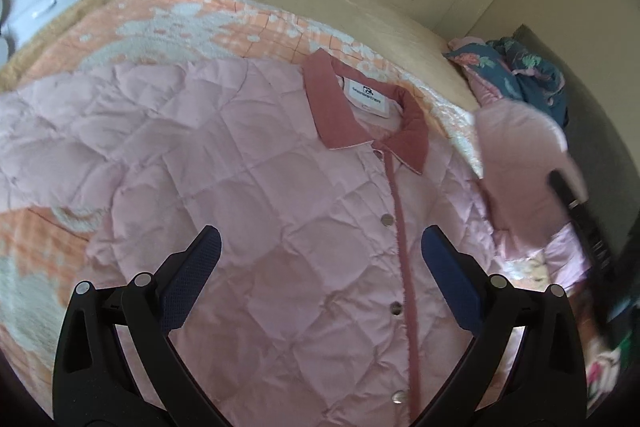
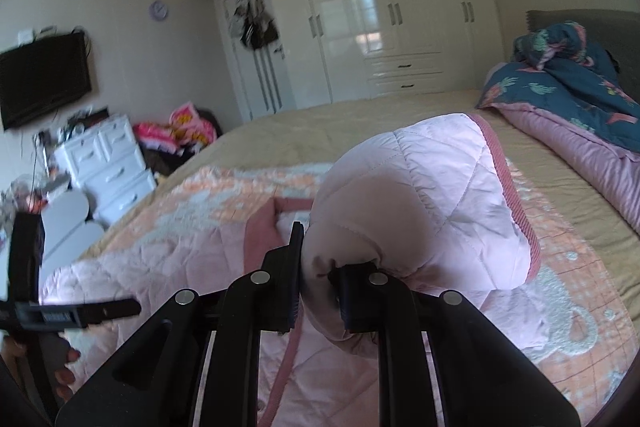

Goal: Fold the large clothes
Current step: 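Fold the held sleeve across the jacket front toward the left tool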

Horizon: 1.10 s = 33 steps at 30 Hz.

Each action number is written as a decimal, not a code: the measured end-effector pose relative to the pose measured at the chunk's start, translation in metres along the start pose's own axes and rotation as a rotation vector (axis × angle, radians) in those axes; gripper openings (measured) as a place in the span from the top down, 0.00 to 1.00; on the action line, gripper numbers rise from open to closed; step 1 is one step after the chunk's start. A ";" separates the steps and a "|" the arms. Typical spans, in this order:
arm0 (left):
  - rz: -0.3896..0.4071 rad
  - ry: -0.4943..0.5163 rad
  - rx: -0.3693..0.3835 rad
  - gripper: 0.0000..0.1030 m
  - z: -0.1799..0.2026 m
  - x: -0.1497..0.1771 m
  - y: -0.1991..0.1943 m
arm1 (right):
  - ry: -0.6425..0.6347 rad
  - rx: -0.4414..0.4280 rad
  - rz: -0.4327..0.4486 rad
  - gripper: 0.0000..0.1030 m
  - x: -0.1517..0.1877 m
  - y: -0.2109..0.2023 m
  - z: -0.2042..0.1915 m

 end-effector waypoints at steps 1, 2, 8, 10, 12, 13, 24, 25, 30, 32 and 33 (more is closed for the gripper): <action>0.009 -0.021 0.013 0.09 -0.002 -0.002 -0.002 | -0.013 -0.005 -0.012 0.86 0.005 0.004 -0.006; 0.016 -0.035 0.023 0.09 -0.004 -0.004 -0.004 | -0.028 -0.010 -0.027 0.86 0.012 0.007 -0.012; 0.029 -0.137 0.090 0.09 -0.013 -0.010 -0.011 | -0.100 -0.043 -0.128 0.86 0.053 0.028 -0.041; 0.028 -0.153 0.096 0.09 -0.016 -0.011 -0.011 | -0.121 -0.053 -0.166 0.84 0.066 0.034 -0.048; 0.020 -0.175 0.110 0.09 -0.018 -0.011 -0.010 | -0.125 -0.074 -0.209 0.83 0.080 0.039 -0.054; 0.020 -0.194 0.123 0.09 -0.020 -0.011 -0.009 | -0.123 -0.084 -0.222 0.81 0.084 0.040 -0.055; 0.002 -0.274 0.158 0.09 -0.033 -0.012 -0.006 | -0.267 -0.130 -0.332 0.72 0.131 0.042 -0.087; 0.005 -0.284 0.155 0.09 -0.036 -0.013 -0.007 | -0.275 -0.137 -0.342 0.71 0.134 0.042 -0.090; -0.014 -0.325 0.165 0.09 -0.045 -0.012 -0.005 | -0.278 -0.184 -0.377 0.65 0.143 0.041 -0.098; -0.029 -0.349 0.178 0.09 -0.047 -0.010 -0.002 | -0.276 -0.207 -0.389 0.59 0.142 0.038 -0.102; -0.031 -0.355 0.181 0.09 -0.048 -0.009 -0.002 | -0.275 -0.221 -0.392 0.53 0.142 0.035 -0.105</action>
Point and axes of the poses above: each gripper's, at about its wrist camera, not at the fingertips, and y roughly the way its jaws point, z to its right, x to its underside, the point moved 9 cm from there along y, roughly the way its jaws point, and after that the axes turned 7 degrees about z, right-handed, at the moved point
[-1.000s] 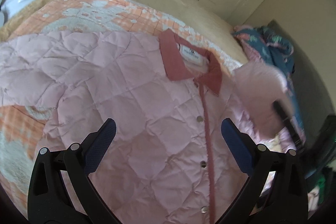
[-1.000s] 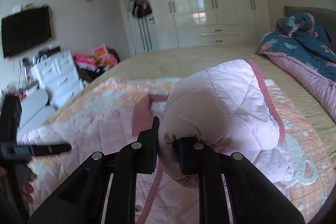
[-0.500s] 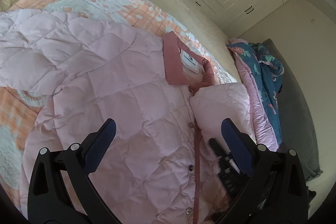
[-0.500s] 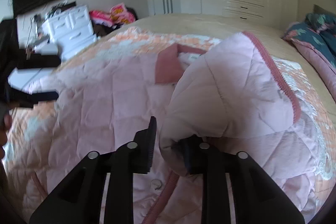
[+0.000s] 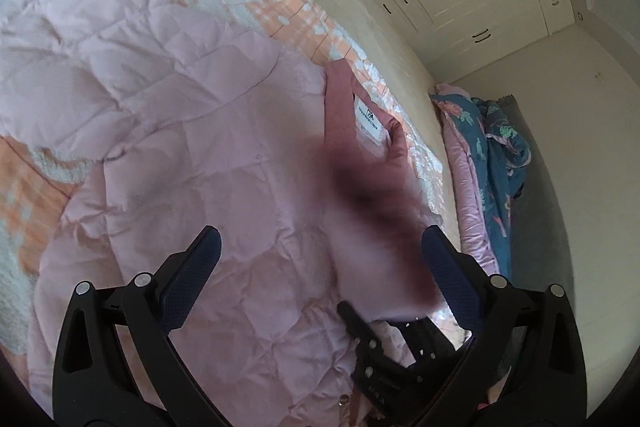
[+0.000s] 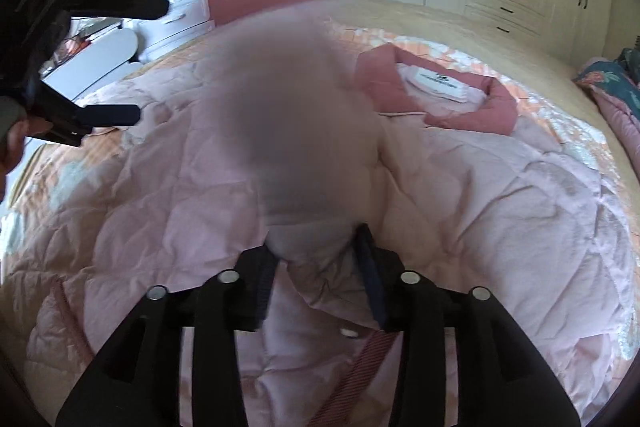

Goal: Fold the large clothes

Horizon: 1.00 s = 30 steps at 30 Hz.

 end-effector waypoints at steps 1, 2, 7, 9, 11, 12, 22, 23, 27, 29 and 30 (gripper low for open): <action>-0.005 -0.001 0.002 0.09 -0.001 0.001 0.002 | -0.006 -0.009 -0.006 0.47 0.000 -0.001 -0.002; -0.014 0.001 -0.002 0.09 -0.003 0.003 0.004 | -0.019 -0.017 -0.019 0.40 0.001 -0.003 -0.006; -0.124 -0.037 -0.002 0.09 -0.013 0.031 0.027 | 0.028 -0.048 -0.002 0.18 -0.005 -0.029 0.001; -0.147 -0.012 -0.010 0.09 -0.012 0.042 0.035 | 0.041 -0.008 0.016 0.18 -0.010 -0.039 0.016; -0.170 0.017 -0.004 0.09 -0.007 0.054 0.045 | 0.078 0.044 0.037 0.18 -0.015 -0.050 0.038; -0.180 0.024 -0.003 0.11 -0.006 0.058 0.050 | 0.110 0.068 0.048 0.18 -0.017 -0.056 0.052; -0.065 0.296 -0.033 0.87 0.031 0.054 0.053 | 0.452 0.360 0.066 0.18 0.006 -0.108 0.205; -0.049 0.307 -0.017 0.88 0.039 0.049 0.048 | 0.490 0.382 0.073 0.18 0.010 -0.114 0.219; 0.078 0.406 0.008 0.91 0.071 0.015 0.025 | 0.558 0.407 0.102 0.18 0.022 -0.128 0.240; 0.168 0.500 -0.036 0.91 0.076 -0.003 0.013 | 0.550 0.408 0.108 0.18 0.023 -0.126 0.243; 0.182 0.519 -0.056 0.91 0.073 -0.008 0.011 | 0.537 0.410 0.102 0.18 0.023 -0.123 0.243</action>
Point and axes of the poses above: each gripper's, at about its wrist camera, not at the fingertips, and y roughly the way its jaws point, z to its right, x to its underside, the point moved 9 cm from there along y, roughly the way its jaws point, and after that the axes turned 7 degrees about z, right-handed, at the moved point
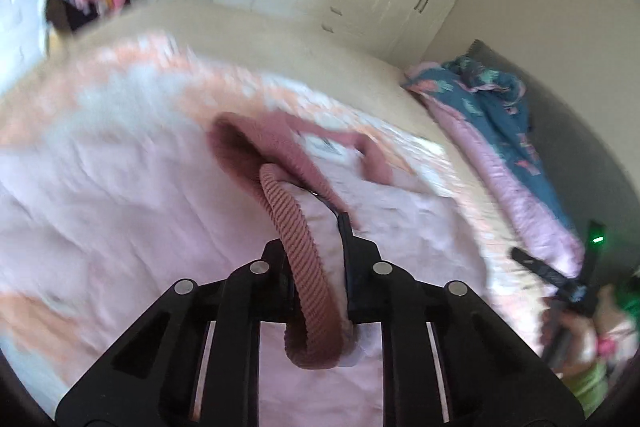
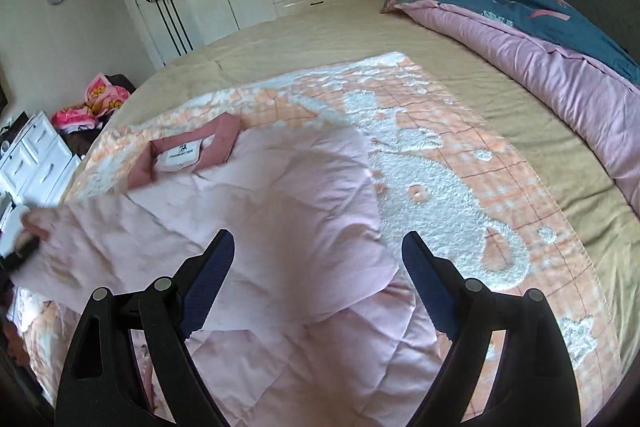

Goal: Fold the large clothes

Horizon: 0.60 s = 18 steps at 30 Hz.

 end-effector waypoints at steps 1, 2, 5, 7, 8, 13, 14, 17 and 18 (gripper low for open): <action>-0.005 0.007 -0.020 0.91 -0.010 0.001 0.003 | -0.013 0.008 -0.003 0.18 0.001 0.004 -0.002; -0.027 -0.004 -0.038 0.91 -0.022 0.006 0.010 | -0.024 0.010 -0.009 0.18 0.002 0.007 -0.004; -0.106 -0.054 -0.095 0.91 -0.057 0.027 0.034 | -0.072 -0.004 -0.034 0.18 0.009 0.019 -0.018; -0.153 -0.090 -0.117 0.91 -0.072 0.041 0.044 | -0.106 -0.020 -0.041 0.18 0.013 0.025 -0.028; -0.160 -0.089 -0.122 0.90 -0.075 0.044 0.046 | -0.119 -0.031 -0.047 0.18 0.016 0.028 -0.033; -0.206 -0.056 -0.167 0.87 -0.085 0.064 0.049 | -0.101 -0.094 -0.116 0.18 0.032 0.043 -0.042; -0.213 -0.056 -0.173 0.85 -0.083 0.066 0.051 | -0.086 -0.091 -0.151 0.18 0.038 0.049 -0.038; -0.234 -0.067 -0.177 0.79 -0.087 0.075 0.054 | -0.039 -0.065 -0.213 0.18 0.051 0.061 -0.026; -0.235 -0.067 -0.177 0.78 -0.086 0.075 0.054 | -0.026 -0.066 -0.217 0.18 0.053 0.064 -0.023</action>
Point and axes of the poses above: each gripper's, at about its wrist camera, not at the fingertips, and y roughly the way its jaws point, z to its right, x to its underside, the point moved 9 cm from there along y, roughly the way its jaws point, and after that the axes turned 7 degrees about z, right-handed, at the moved point
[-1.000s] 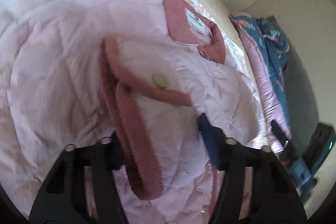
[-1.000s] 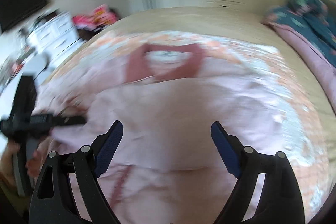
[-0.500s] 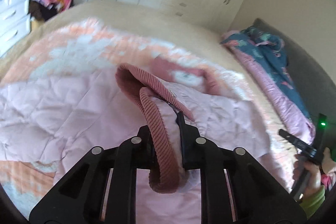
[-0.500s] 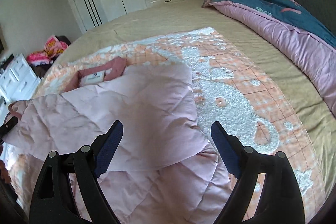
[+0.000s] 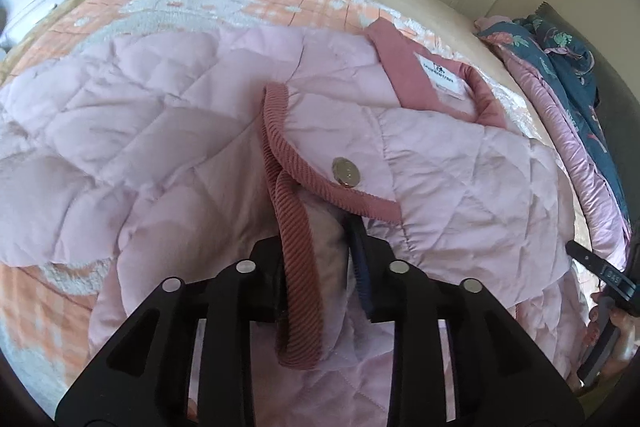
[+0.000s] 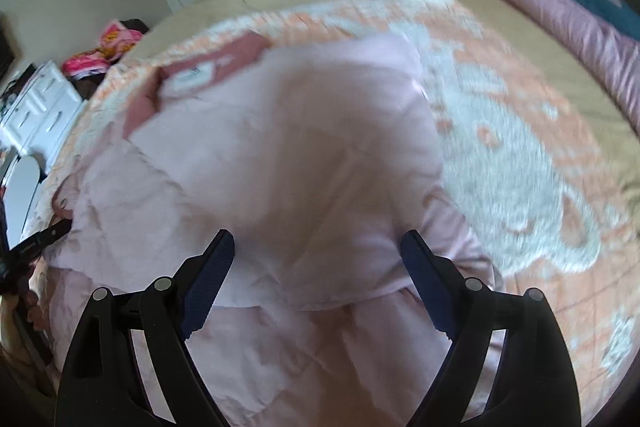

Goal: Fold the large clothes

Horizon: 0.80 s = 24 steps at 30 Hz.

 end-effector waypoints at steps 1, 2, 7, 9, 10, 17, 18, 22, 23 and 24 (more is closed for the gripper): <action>-0.001 0.005 -0.002 0.77 0.001 0.000 0.000 | 0.007 0.000 -0.001 0.18 0.002 0.003 0.002; 0.000 0.012 -0.006 0.76 0.001 0.001 0.000 | 0.011 0.001 -0.002 0.18 0.003 0.004 0.002; -0.009 0.023 -0.026 0.70 0.005 0.002 -0.006 | 0.026 0.015 -0.009 0.17 0.005 0.001 0.002; -0.006 0.031 -0.036 0.54 0.007 0.001 -0.011 | 0.022 0.015 -0.005 0.17 0.001 -0.006 -0.001; -0.004 0.028 -0.033 0.50 0.008 0.000 -0.015 | 0.020 0.003 0.005 0.16 -0.002 -0.011 -0.005; 0.050 -0.011 -0.086 0.09 0.005 -0.013 -0.047 | 0.027 -0.069 0.044 0.09 -0.011 -0.031 -0.031; 0.055 -0.018 -0.083 0.09 0.004 -0.015 -0.052 | 0.020 -0.074 0.048 0.09 -0.012 -0.033 -0.036; 0.069 -0.035 -0.068 0.09 0.001 -0.020 -0.069 | -0.005 -0.105 0.072 0.09 -0.016 -0.045 -0.057; 0.074 -0.043 -0.065 0.09 -0.001 -0.020 -0.073 | -0.012 -0.110 0.080 0.09 -0.018 -0.048 -0.062; 0.079 -0.049 -0.068 0.09 -0.004 -0.020 -0.078 | -0.017 -0.115 0.088 0.09 -0.019 -0.051 -0.066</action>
Point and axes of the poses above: each gripper's, at about its wrist camera, not at the fingertips, and y roughly the way its jaws point, z to its right, x to its underside, the point moved 9 cm from there along y, roughly the way its jaws point, and after that the axes turned 7 degrees about z, right-handed, at the moved point
